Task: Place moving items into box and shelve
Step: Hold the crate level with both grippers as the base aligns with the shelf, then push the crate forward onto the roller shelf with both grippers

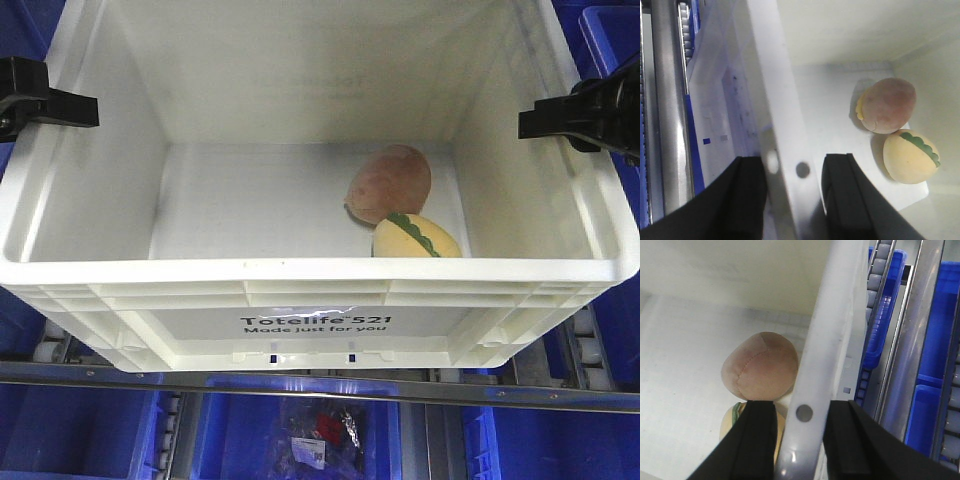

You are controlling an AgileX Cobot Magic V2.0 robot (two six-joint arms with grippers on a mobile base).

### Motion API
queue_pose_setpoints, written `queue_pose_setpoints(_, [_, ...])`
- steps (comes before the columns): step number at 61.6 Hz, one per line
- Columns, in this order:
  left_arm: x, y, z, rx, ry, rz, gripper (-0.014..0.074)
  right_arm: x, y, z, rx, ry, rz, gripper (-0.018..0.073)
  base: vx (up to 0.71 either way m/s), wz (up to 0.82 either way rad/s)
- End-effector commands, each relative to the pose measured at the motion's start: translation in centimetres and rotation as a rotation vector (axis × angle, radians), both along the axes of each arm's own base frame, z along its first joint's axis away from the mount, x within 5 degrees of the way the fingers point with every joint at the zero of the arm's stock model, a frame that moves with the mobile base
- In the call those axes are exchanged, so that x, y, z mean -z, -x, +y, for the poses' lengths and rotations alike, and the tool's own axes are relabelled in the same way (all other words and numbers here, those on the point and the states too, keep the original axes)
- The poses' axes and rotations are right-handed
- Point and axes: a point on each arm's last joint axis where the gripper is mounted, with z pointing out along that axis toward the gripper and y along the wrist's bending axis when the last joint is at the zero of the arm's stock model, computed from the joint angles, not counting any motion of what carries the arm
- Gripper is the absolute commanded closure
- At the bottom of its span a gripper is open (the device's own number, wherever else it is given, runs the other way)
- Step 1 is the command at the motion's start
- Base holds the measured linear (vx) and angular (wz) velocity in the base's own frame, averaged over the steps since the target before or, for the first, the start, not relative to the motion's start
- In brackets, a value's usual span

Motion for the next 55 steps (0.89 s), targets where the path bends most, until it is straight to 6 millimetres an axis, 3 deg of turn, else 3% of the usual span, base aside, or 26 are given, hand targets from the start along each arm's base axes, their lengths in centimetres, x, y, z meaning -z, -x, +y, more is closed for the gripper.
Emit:
queue_pose_setpoints(1, [-3.3,0.7,-0.9,-0.003,0.180,-0.129,0.0594,-3.3,0.7,0.8,-0.017,-0.147,-0.160,0.0565,0.00,0.00])
queue_pose_setpoints(40, [-3.2,0.4,-0.5,-0.027,0.140,-0.153,0.0594,-3.3,0.6,0.7,-0.014,-0.129,-0.165,0.0565,0.00,0.00])
queue_pose_setpoints(55, [-2.0,-1.1,-0.7,-0.030,0.137,-0.103,0.0594,-2.9,0.0,0.7,-0.009,-0.115,-0.156,0.0565,0.00,0.00])
